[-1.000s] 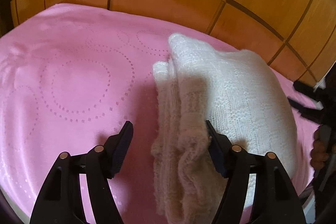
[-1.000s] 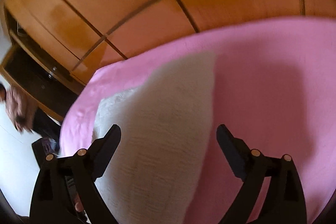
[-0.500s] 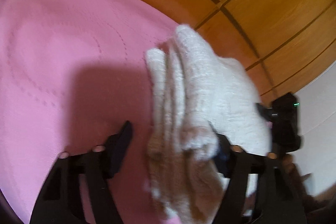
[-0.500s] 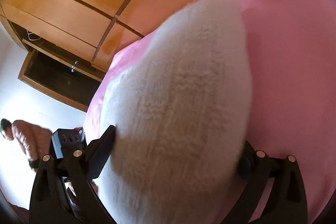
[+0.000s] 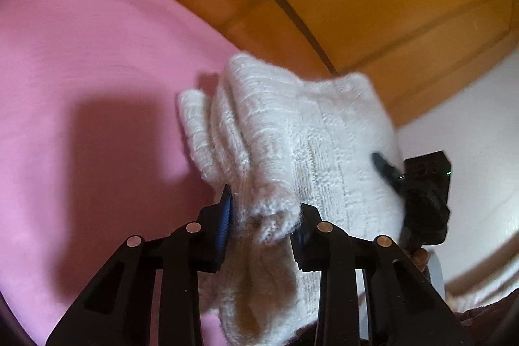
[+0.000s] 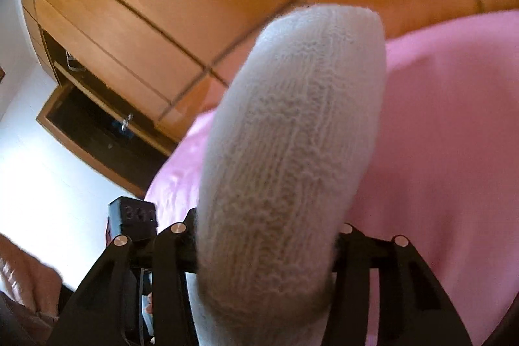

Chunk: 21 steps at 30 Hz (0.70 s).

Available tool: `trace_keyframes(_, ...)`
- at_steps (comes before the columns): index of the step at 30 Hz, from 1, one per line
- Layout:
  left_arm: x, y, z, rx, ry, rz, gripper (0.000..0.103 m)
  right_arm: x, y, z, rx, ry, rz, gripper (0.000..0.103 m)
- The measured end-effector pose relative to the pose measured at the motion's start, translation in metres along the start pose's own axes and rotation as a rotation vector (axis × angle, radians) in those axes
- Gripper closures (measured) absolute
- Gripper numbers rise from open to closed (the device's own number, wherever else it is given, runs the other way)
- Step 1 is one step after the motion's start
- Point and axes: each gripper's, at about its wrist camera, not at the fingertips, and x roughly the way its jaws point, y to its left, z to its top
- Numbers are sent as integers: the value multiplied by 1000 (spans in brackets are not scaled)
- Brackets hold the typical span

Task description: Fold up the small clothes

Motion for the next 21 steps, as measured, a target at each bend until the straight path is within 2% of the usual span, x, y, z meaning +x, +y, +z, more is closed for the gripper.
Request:
trace_keyframes(5, 93, -87, 24, 160, 120, -58, 73, -99, -37, 15, 18, -170, -93, 56)
trace_keyframes(8, 148, -133, 29, 246, 185, -37, 73, -140, -76, 15, 74, -226, -165, 53)
trace_keyframes(10, 186, -154, 22, 295, 244, 34, 78, -162, -111, 10, 120, -240, -280, 47)
trace_keyframes(12, 224, -165, 7, 337, 314, 139, 81, -171, -146, -1, 183, -206, -419, 44)
trace_keyframes(13, 242, -171, -7, 384, 329, 208, 81, -174, -168, -11, 246, -178, -474, 36)
trace_keyframes(15, 251, -181, -17, 459, 292, 268, 81, -181, -191, -30, 331, -183, -475, 26)
trace_keyframes(16, 250, -188, -22, 499, 266, 300, 81, -188, -191, -36, 333, -209, -483, 21)
trace_keyframes(17, 247, -192, -24, 525, 243, 322, 81, -197, -185, -41, 314, -248, -507, 21)
trace_keyframes(18, 243, -198, -28, 565, 208, 348, 81, -207, -180, -44, 295, -277, -537, 21)
trace_keyframes(19, 243, -201, -26, 588, 194, 365, 81, -216, -170, -47, 272, -315, -584, 27)
trace_keyframes(21, 243, -207, -32, 612, 171, 394, 81, -225, -147, -50, 231, -351, -617, 39)
